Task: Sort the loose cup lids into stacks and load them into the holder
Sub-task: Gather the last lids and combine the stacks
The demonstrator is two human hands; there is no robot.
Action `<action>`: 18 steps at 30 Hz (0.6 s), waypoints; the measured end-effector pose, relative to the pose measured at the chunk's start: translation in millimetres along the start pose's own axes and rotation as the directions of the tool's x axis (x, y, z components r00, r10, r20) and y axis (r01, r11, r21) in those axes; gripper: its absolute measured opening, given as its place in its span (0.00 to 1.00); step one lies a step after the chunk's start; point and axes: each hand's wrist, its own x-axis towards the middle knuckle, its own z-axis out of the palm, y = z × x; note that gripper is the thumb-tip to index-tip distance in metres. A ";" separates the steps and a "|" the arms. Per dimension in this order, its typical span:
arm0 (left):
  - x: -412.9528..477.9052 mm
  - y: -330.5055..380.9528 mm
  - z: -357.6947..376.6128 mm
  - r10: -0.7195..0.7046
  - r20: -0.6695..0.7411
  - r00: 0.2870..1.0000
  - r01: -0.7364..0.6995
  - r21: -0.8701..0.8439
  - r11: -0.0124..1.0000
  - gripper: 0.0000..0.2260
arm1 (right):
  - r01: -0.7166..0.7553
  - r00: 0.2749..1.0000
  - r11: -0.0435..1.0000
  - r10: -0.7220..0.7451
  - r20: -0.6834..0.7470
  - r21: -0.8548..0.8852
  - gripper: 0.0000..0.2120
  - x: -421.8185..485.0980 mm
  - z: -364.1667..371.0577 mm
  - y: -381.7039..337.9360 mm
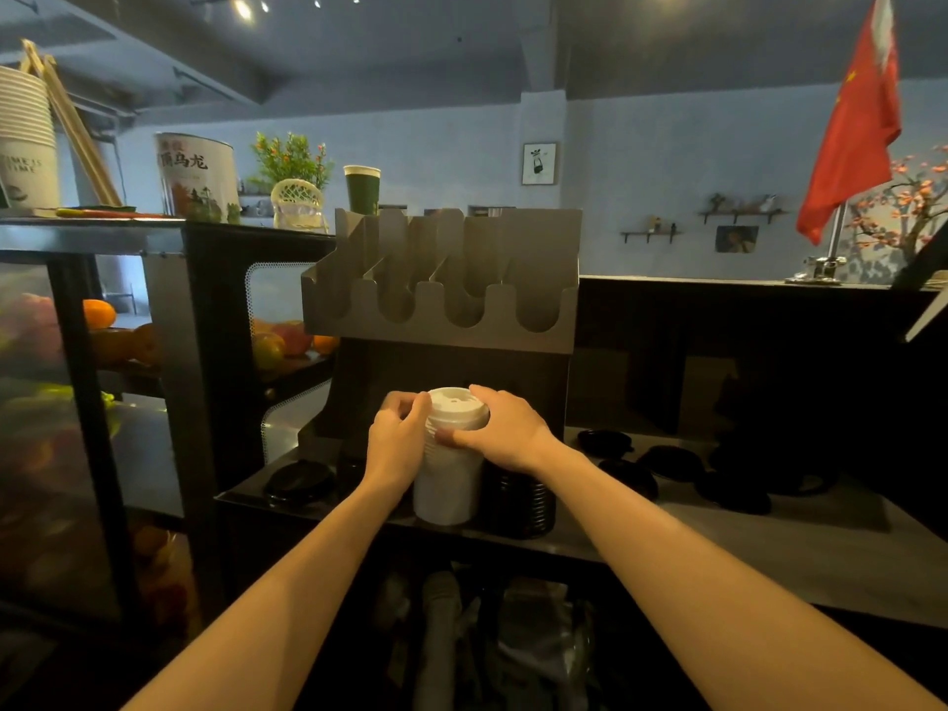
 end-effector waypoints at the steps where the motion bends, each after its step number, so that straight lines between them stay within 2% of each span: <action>1: 0.2 0.4 0.8 -0.006 -0.009 1.000 0.005 -0.009 1.000 0.09 | 0.003 1.000 1.000 -0.002 0.005 -0.001 0.34 0.9 -0.7 -0.4; 4: 2.1 0.2 4.1 -0.032 -0.032 0.999 0.031 -0.046 0.998 0.08 | 0.025 0.999 1.000 -0.025 0.024 0.004 0.30 4.9 -2.6 3.0; 10: 4.2 -0.4 11.9 -0.029 -0.050 0.998 0.027 -0.038 0.999 0.07 | 0.029 0.999 0.999 -0.028 0.045 -0.027 0.32 8.8 2.3 8.6; 13: 4.5 4.1 15.0 -0.031 -0.058 0.998 0.031 0.005 0.999 0.06 | 0.018 0.998 1.000 -0.017 0.061 -0.016 0.30 5.3 -1.2 4.3; 18: 0.7 11.7 14.7 -0.099 -0.044 0.994 0.098 -0.026 0.995 0.09 | -0.022 0.994 0.999 0.026 0.104 -0.038 0.28 5.0 -8.2 -5.7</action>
